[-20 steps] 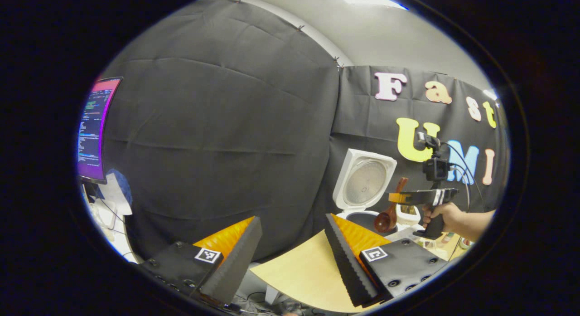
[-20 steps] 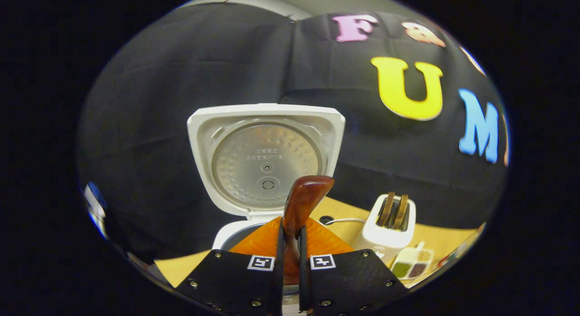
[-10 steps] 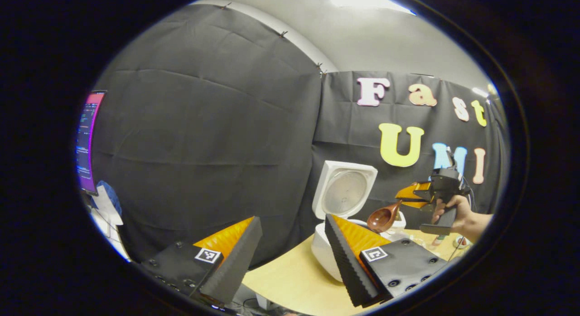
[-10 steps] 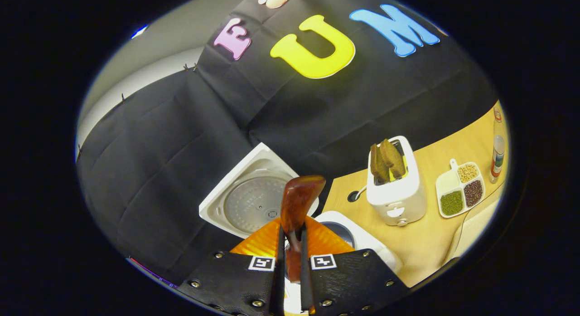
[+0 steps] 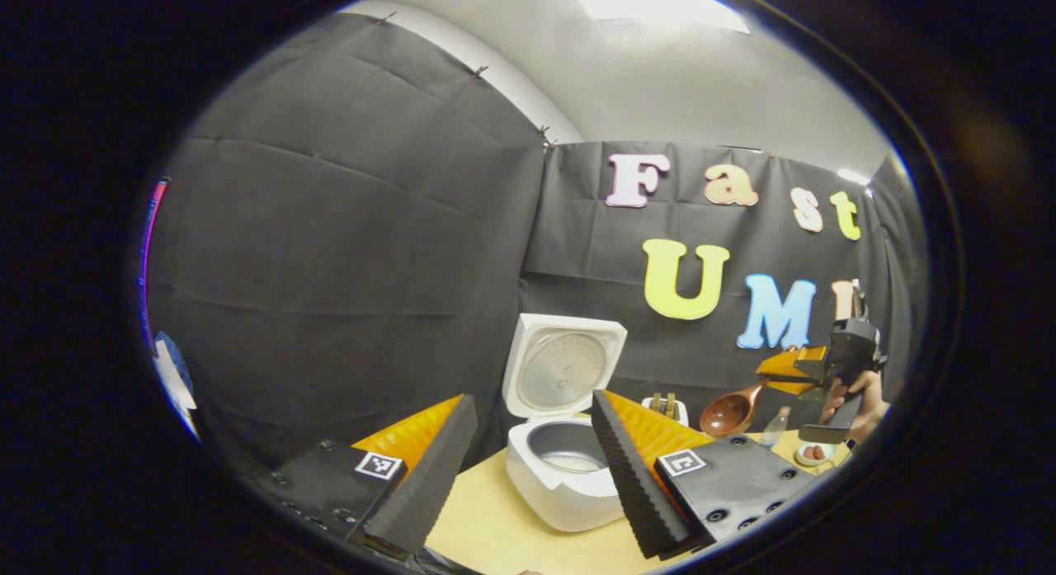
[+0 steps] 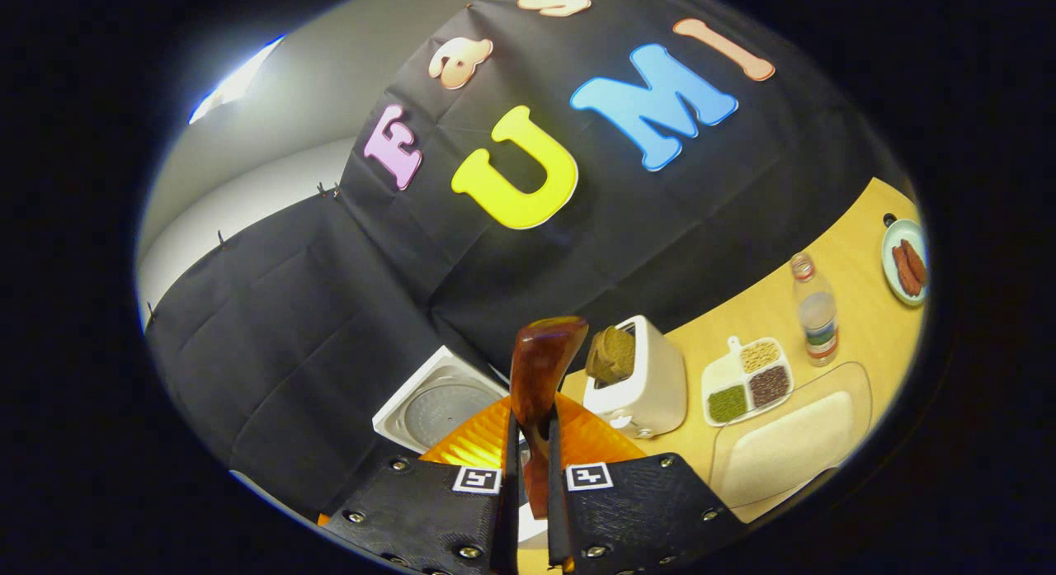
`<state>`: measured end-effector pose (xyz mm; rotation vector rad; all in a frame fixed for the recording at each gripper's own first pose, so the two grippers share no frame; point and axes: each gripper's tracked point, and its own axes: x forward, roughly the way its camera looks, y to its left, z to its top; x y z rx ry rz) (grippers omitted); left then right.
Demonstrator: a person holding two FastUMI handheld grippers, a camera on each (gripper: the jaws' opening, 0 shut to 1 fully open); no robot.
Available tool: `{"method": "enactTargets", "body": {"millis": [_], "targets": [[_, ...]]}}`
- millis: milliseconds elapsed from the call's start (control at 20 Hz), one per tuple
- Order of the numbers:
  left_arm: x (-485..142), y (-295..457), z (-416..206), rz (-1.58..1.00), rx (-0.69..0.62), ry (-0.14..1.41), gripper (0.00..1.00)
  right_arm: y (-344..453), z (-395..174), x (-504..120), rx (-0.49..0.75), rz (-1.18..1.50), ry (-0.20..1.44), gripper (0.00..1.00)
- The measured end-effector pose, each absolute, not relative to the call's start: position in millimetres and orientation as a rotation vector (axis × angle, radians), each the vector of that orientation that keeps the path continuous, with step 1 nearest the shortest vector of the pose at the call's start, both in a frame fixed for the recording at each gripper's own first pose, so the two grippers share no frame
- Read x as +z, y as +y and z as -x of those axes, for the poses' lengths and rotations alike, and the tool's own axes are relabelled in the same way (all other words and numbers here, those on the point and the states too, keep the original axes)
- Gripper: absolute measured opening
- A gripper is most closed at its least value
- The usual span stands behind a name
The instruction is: Close the left gripper, press the button to open the rice cooker; take a wooden spoon from the chopstick holder with the right hand, scoop a spoonful of rice and pour it into the rice cooker, then put the wooden spoon back into the chopstick holder.
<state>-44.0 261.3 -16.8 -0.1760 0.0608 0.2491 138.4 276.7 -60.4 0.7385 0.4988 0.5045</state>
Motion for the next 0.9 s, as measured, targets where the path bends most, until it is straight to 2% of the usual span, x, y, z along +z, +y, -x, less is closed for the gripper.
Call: {"method": "enactTargets", "body": {"millis": [350, 900], "targets": [[-7.1, 211.9, 21.2, 0.205, 0.206, 0.049, 0.97, 142.7, -143.0, -75.1, 0.325, -0.743, 0.453, 0.14], [0.9, 148.8, -10.4, 0.188, 0.146, 0.058, 0.95, -31.5, -111.0, -132.3, 0.048, -0.585, 0.45, 0.14]]}}
